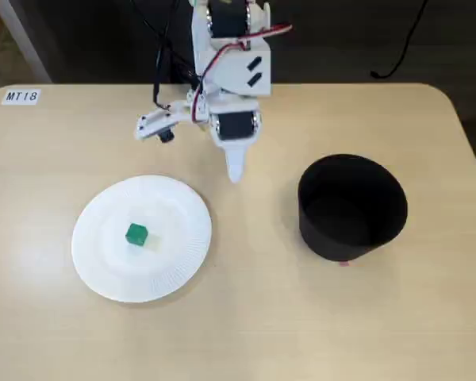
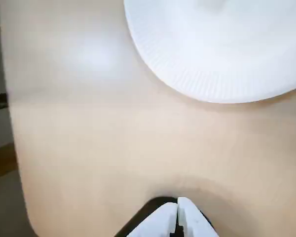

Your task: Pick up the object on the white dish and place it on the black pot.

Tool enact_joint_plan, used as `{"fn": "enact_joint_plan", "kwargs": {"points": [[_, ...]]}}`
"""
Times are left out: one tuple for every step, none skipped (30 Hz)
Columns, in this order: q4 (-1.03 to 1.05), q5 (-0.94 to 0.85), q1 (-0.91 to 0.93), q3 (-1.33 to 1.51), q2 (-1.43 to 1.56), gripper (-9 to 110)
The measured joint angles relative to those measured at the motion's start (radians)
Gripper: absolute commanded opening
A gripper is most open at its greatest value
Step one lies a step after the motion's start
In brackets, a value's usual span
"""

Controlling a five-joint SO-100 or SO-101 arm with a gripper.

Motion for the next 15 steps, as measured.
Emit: {"fn": "enact_joint_plan", "kwargs": {"points": [[0.015,-0.006,0.0,-0.028,-0.043,0],[0.021,-0.011,0.0,-0.049,-0.078,0],[0.023,-0.015,0.0,-0.069,-0.115,0],[0.025,-0.017,0.0,-0.084,-0.15,0],[0.025,-0.021,0.0,-0.098,-0.184,0],[0.025,-0.025,0.0,-0.107,-0.21,0],[0.025,-0.026,0.002,-0.118,-0.233,0],[0.025,-0.028,0.005,-0.129,-0.256,0],[0.025,-0.031,0.008,-0.137,-0.278,0],[0.025,-0.029,0.011,-0.144,-0.299,0],[0.025,-0.031,0.015,-0.147,-0.318,0],[0.023,-0.031,0.02,-0.152,-0.333,0],[0.018,-0.031,0.025,-0.153,-0.348,0],[0.014,-0.029,0.026,-0.155,-0.364,0],[0.006,-0.029,0.026,-0.156,-0.376,0]]}}
